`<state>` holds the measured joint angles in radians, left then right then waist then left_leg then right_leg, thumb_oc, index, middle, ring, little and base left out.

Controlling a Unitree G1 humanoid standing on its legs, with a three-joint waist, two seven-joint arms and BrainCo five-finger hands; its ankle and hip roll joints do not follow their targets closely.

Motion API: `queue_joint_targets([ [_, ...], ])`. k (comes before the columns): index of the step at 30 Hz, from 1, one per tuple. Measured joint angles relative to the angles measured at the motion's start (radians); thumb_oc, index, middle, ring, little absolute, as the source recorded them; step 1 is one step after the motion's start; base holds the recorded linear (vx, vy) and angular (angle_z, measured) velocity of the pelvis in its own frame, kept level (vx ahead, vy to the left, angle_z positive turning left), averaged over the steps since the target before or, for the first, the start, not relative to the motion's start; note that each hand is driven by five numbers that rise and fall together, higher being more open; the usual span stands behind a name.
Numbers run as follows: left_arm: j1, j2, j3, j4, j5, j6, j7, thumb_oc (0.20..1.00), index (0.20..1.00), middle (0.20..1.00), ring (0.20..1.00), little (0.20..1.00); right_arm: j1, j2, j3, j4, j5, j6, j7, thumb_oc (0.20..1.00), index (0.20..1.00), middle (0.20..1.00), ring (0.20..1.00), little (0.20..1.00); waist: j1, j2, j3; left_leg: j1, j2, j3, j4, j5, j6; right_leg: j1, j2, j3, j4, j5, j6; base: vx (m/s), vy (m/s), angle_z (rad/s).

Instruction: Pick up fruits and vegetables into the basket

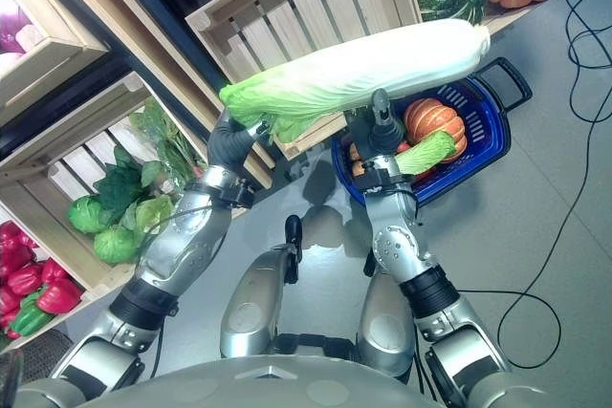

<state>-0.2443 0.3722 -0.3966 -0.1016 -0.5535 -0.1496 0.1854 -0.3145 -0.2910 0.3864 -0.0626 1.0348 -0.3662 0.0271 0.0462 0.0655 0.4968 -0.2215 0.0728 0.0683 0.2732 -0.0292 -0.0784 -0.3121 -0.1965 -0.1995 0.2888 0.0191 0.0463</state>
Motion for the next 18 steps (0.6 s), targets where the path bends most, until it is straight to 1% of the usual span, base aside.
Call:
queue_joint_targets([
  [3,0.001,0.001,0.001,0.000,0.008,0.020,-0.021,0.200,0.200,0.200,0.200,0.200,-0.008,-0.010,-0.009,-0.022,-0.042,0.001,-0.017,1.000,1.000,1.000,1.000,1.000,0.000,0.000,0.000,0.000,0.000,0.003,0.000,-0.002,0.001,-0.001,0.000,0.001,-0.002,0.000,0.000,0.00,0.000,0.00],
  [6,0.005,0.001,0.001,0.000,0.043,0.023,-0.041,0.200,0.200,0.200,0.200,0.200,-0.023,-0.013,-0.021,-0.022,-0.047,0.007,-0.038,1.000,1.000,1.000,1.000,1.000,0.000,0.000,0.000,-0.001,0.000,0.004,0.000,-0.004,0.002,-0.002,0.000,0.002,-0.003,0.000,0.001,0.00,0.000,0.00],
  [8,0.009,0.016,0.001,0.000,0.087,0.022,-0.049,0.200,0.200,0.200,0.200,0.200,-0.033,-0.019,-0.026,-0.022,-0.078,0.032,-0.081,1.000,1.000,1.000,1.000,1.000,0.000,0.000,0.000,-0.001,0.001,0.005,0.000,-0.005,0.002,-0.001,0.001,0.002,-0.005,0.000,0.001,0.00,0.000,0.00],
  [9,0.009,0.032,0.001,0.000,0.112,0.021,-0.050,0.200,0.200,0.200,0.200,0.200,-0.039,-0.027,-0.028,-0.021,-0.098,0.056,-0.119,0.200,0.200,0.200,0.200,0.200,-0.001,0.000,0.000,-0.001,0.001,0.005,-0.001,-0.004,0.001,-0.001,0.001,0.002,-0.006,0.001,0.001,0.00,0.000,0.00],
  [11,0.011,0.053,0.004,0.000,0.150,0.020,-0.047,0.200,0.200,0.200,0.200,0.200,-0.041,-0.040,-0.035,-0.019,-0.123,0.090,-0.178,0.200,0.200,0.200,0.200,0.200,0.000,0.000,0.000,-0.001,0.001,0.006,-0.001,-0.004,0.001,-0.001,0.001,0.002,-0.008,0.001,0.001,0.00,0.000,0.00],
  [13,0.015,0.071,0.007,0.000,0.189,0.020,-0.041,0.200,0.200,0.200,0.200,0.200,-0.040,-0.045,-0.038,-0.016,-0.147,0.117,-0.218,0.200,0.200,0.200,0.200,0.200,-0.001,0.000,0.000,-0.001,0.001,0.007,-0.002,-0.005,0.001,0.000,0.001,0.002,-0.009,0.001,0.002,0.00,0.000,0.00],
  [18,0.018,0.080,0.011,0.000,0.262,0.018,-0.032,0.200,0.200,0.200,0.200,0.200,-0.035,-0.040,-0.041,-0.014,-0.230,0.125,-0.267,0.200,0.200,0.200,0.200,0.200,-0.006,0.000,0.000,0.001,0.000,0.009,-0.002,-0.006,0.002,0.000,0.001,0.006,-0.010,0.002,0.003,-0.01,0.023,-0.01],
])
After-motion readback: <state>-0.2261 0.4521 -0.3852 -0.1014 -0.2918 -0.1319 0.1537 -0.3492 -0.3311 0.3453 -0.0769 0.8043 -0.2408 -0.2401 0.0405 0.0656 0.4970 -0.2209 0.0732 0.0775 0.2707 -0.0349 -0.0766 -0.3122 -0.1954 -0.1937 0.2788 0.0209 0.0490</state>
